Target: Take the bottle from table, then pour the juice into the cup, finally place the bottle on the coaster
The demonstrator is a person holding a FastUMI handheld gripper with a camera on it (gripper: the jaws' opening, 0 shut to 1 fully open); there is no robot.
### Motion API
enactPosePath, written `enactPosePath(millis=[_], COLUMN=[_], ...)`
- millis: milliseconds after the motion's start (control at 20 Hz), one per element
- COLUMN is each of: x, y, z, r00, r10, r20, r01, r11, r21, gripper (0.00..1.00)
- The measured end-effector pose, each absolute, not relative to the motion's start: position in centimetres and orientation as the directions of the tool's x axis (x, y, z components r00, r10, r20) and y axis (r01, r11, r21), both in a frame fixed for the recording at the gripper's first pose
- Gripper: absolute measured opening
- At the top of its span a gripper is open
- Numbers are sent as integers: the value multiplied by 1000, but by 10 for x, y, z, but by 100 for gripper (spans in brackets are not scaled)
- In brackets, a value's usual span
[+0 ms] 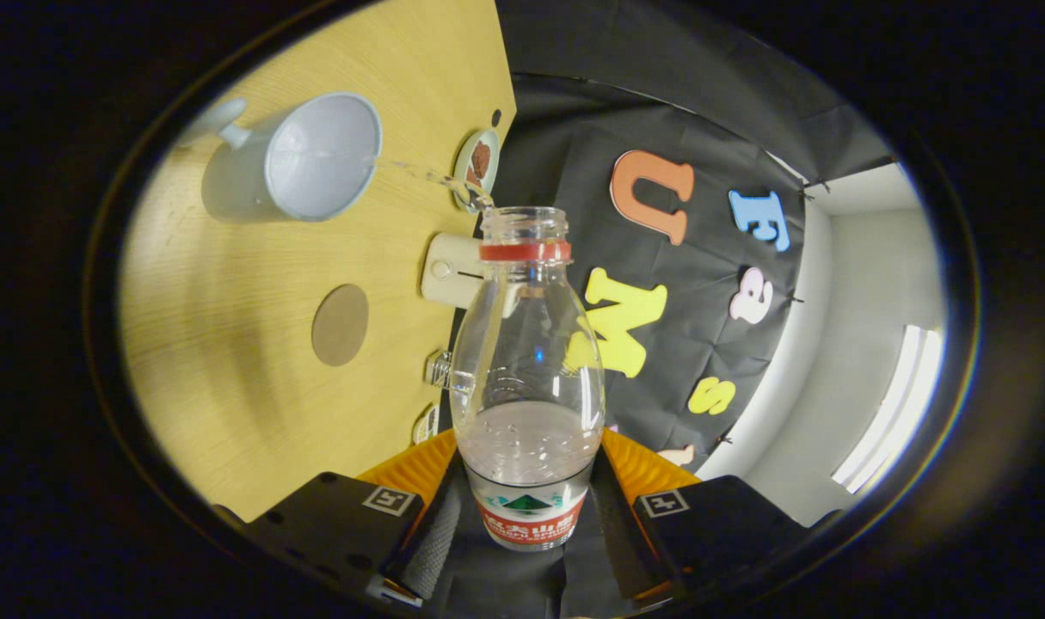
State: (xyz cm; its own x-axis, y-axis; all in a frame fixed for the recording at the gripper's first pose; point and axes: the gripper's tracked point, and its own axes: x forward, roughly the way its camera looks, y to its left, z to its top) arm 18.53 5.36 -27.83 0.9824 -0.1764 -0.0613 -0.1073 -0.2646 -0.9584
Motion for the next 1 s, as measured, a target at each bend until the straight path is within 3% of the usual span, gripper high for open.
enactPosePath(millis=[1000], x=[190], y=[51], z=[-257], r00=[985], r10=[-171], r20=[-33], r01=[-84], r11=[-303], r21=[-949], gripper=[80])
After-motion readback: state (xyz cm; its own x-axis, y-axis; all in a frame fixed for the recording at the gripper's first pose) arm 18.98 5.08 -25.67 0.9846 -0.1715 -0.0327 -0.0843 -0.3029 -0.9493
